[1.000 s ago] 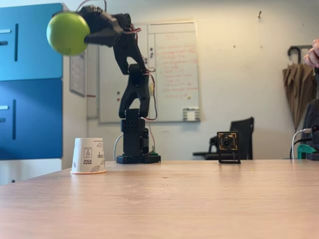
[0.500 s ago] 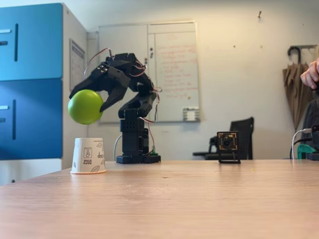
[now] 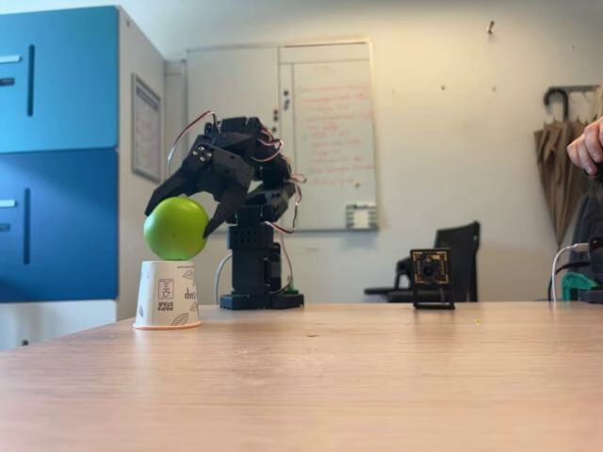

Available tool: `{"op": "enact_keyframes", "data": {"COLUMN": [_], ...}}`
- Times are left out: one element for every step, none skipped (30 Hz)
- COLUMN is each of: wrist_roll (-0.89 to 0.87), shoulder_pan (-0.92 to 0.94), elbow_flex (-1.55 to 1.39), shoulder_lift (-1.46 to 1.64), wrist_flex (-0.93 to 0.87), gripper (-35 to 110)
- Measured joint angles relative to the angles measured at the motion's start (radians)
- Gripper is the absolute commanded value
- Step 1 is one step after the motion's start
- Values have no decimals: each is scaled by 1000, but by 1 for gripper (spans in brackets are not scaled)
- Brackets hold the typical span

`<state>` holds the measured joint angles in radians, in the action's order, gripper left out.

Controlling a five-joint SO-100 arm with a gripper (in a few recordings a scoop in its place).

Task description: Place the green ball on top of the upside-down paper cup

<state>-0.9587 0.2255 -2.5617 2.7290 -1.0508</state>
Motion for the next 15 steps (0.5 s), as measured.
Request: {"op": "enact_keyframes", "data": {"wrist_roll": [0,0,0,0,0,0,0,0,0,0,0,0,0,0,0], "shoulder_pan": [-8,-9,-8,-5,-3,-3,-5,-6,-8,-8,-8,-8,-8,-8,-8], "elbow_flex": [0,0,0,0,0,0,0,0,0,-2,-5,-5,-8,-12,-15], "shoulder_lift": [0,0,0,0,0,0,0,0,0,0,0,0,3,3,5], "wrist_flex": [3,9,14,18,23,26,29,29,31,32,37,41,48,51,52], "gripper": [28,28,28,29,30,30,30,31,31,31,32,33,34,35,35]}}
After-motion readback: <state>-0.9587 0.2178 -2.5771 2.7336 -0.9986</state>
